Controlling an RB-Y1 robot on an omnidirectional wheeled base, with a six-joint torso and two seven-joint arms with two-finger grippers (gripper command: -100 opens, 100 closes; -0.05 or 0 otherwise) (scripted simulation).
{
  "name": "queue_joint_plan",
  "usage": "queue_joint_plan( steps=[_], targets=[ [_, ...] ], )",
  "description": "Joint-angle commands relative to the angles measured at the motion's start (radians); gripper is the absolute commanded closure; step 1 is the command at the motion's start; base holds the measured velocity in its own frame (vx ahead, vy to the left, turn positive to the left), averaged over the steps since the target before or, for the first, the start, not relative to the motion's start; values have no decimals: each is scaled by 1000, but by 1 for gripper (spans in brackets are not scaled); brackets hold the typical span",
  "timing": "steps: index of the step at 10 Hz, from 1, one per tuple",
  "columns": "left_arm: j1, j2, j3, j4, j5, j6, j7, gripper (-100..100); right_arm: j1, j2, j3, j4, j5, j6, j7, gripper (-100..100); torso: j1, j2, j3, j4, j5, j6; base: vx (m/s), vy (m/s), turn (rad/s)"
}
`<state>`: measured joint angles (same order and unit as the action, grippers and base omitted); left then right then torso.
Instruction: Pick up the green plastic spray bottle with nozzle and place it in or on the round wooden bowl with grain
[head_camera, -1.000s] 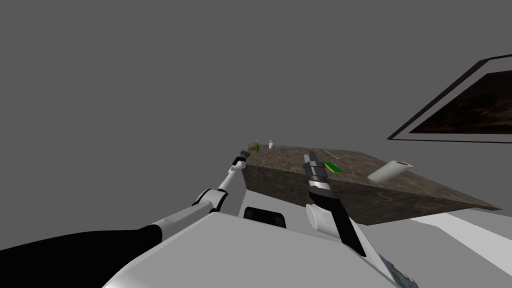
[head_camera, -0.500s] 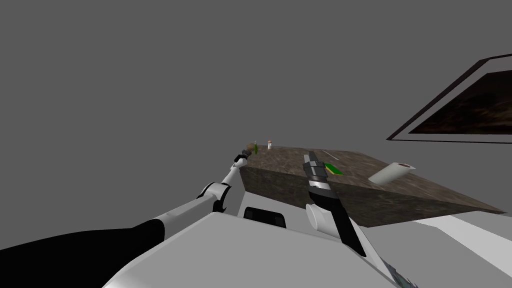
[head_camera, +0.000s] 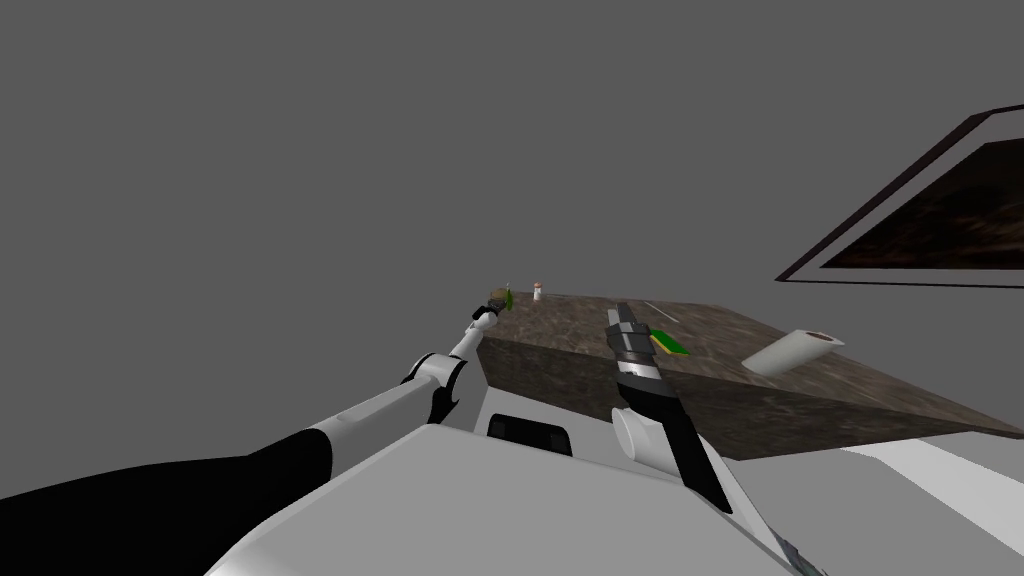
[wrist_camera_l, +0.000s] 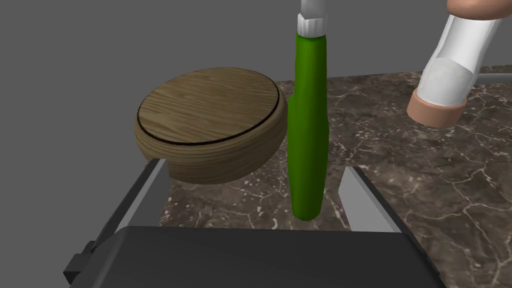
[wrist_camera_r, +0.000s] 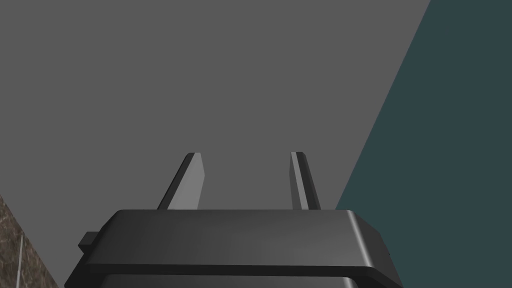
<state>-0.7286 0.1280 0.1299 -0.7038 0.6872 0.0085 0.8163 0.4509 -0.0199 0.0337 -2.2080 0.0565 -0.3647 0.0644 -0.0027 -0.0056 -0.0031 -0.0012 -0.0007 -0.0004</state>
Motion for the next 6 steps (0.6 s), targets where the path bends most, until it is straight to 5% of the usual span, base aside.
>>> queue_joint_plan(
  steps=[1,5,6],
  targets=[
    [-36,-19,37,38,1,30,18,-100,0,0,0,0,0,0,0,0,0,0,0,0,0,0,101,-30,-15],
    [-108,-48,69,121,20,56,55,-100,0,0,0,0,0,0,0,0,2,-1,-1,0,0,0,94,-2,8],
    [-101,-39,51,118,27,45,55,-100,0,0,0,0,0,0,0,0,3,0,0,0,1,0,31,5,1]
  ],
)
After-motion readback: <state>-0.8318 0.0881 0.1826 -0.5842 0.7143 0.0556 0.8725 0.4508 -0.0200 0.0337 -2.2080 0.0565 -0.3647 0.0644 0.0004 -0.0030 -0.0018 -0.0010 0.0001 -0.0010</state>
